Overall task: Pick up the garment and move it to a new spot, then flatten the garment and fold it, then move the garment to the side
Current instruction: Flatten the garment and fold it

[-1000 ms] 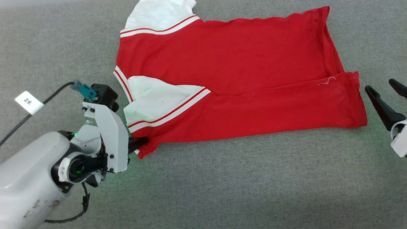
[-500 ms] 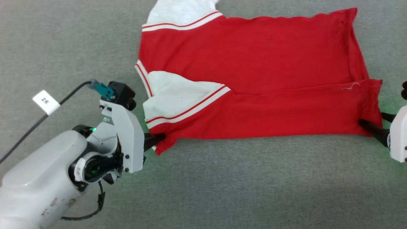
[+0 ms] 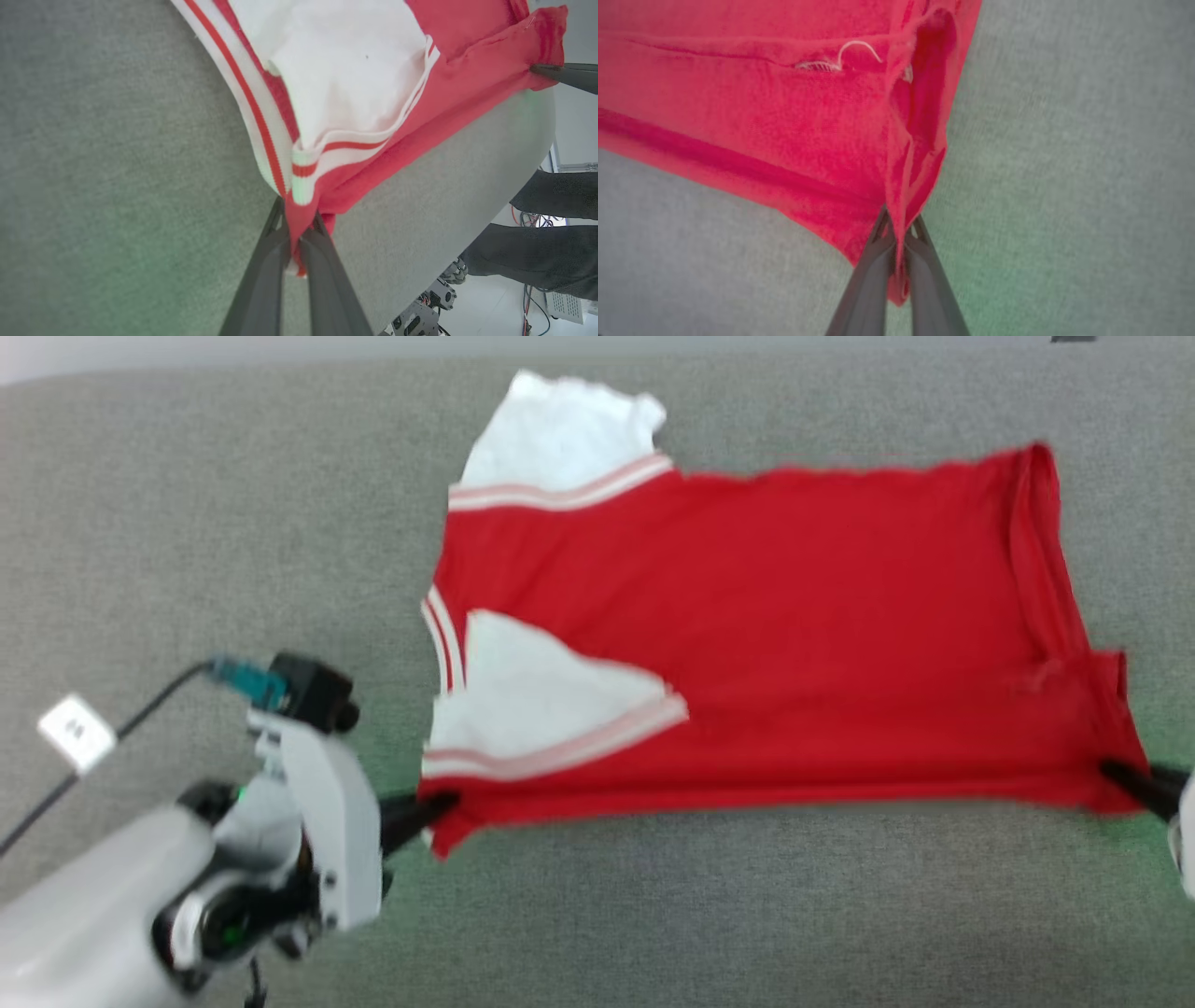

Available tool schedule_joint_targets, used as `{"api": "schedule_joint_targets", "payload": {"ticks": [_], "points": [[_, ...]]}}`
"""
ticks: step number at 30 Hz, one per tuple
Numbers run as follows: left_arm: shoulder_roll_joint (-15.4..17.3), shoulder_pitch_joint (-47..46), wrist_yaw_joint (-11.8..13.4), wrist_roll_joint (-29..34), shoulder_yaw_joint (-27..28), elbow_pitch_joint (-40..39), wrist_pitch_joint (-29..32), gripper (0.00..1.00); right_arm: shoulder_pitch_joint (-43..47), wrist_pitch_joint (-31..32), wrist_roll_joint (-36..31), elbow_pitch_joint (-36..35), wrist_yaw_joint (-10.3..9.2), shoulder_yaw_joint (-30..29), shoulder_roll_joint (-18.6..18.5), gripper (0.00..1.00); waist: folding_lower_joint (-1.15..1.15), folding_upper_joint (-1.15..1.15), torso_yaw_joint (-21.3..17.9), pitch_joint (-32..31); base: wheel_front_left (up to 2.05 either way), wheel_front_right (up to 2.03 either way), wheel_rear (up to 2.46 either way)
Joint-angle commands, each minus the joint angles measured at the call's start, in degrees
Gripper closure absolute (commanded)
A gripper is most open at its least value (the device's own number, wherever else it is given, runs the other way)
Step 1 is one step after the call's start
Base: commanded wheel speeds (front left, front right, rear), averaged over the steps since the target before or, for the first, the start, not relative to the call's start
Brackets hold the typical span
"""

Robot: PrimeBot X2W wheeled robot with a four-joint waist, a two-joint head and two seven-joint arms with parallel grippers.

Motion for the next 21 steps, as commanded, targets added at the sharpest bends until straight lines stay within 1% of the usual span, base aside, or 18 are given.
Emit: {"api": "schedule_joint_targets", "payload": {"ticks": [1, 6, 7, 8, 9, 10, 11, 12, 13, 17, 21], "points": [[1.0, 1.8, 0.5, -0.5, 0.1, -1.2, -0.6, 1.00, 2.1, -0.1, 0.2, -0.6, -0.11, -0.4, -1.2, 1.00, 0.00, 0.00, 0.1, -0.7, 0.00, 0.00, 0.00], [4.7, 7.0, 2.2, -1.2, -0.5, -7.8, -2.6, 1.00, 9.0, -0.5, -0.2, -5.3, -0.11, -2.3, -4.0, 1.00, 0.00, 0.00, -0.1, -1.1, 0.00, 0.00, 0.00], [5.1, 7.7, 2.5, -1.2, -0.5, -8.8, -3.0, 1.00, 10.1, -0.8, -0.2, -6.4, -0.11, -3.0, -4.2, 0.94, 0.00, 0.00, -0.2, -1.1, 0.00, 0.00, 0.00], [5.5, 8.4, 2.8, -1.3, -0.5, -9.5, -3.4, 1.00, 10.9, -1.4, -0.6, -7.2, -0.11, -3.9, -4.3, 0.75, 0.00, 0.00, -0.3, -1.1, 0.00, 0.00, 0.00], [5.8, 9.0, 3.1, -1.2, -0.4, -10.1, -4.0, 1.00, 11.6, -2.1, -1.1, -7.8, -0.11, -4.9, -4.3, 0.33, 0.00, 0.00, -0.4, -1.1, 0.00, 0.00, 0.00], [6.1, 9.5, 3.5, -1.3, -0.3, -10.5, -4.5, 1.00, 12.4, -2.6, -1.7, -8.4, -0.11, -5.7, -4.0, 0.03, 0.00, 0.00, -0.6, -1.3, 0.00, 0.00, 0.00], [6.3, 9.8, 3.7, -1.1, -0.2, -11.0, -5.0, 0.69, 13.1, -3.0, -2.3, -8.8, -0.11, -6.6, -3.6, 0.00, 0.00, 0.00, -0.7, -1.3, 0.00, 0.00, 0.00], [6.5, 10.1, 4.1, -1.0, 0.0, -11.4, -5.5, 0.31, 13.7, -3.2, -2.7, -9.2, -0.11, -7.6, -3.1, 0.00, 0.00, 0.00, -0.8, -1.4, 0.00, 0.00, 0.00], [6.7, 10.2, 4.3, -1.0, 0.2, -11.8, -6.0, 0.00, 14.2, -3.8, -3.1, -9.6, -0.11, -8.7, -2.7, 0.00, 0.00, 0.00, -0.9, -1.5, 0.00, 0.00, 0.00], [8.2, 10.8, 5.6, -0.1, 2.0, -13.4, -9.3, 0.00, 16.3, -8.0, -6.7, -10.7, -0.10, -15.1, -0.1, 0.00, 0.00, 0.00, -1.2, -1.4, 0.00, 0.00, 0.00], [10.3, 10.4, 6.9, 1.2, 5.1, -14.0, -14.1, 0.00, 17.3, -14.3, -12.3, -11.9, -0.10, -21.7, 4.0, 0.00, 0.00, 0.00, -2.2, -0.8, 0.00, 0.00, 0.00]]}}
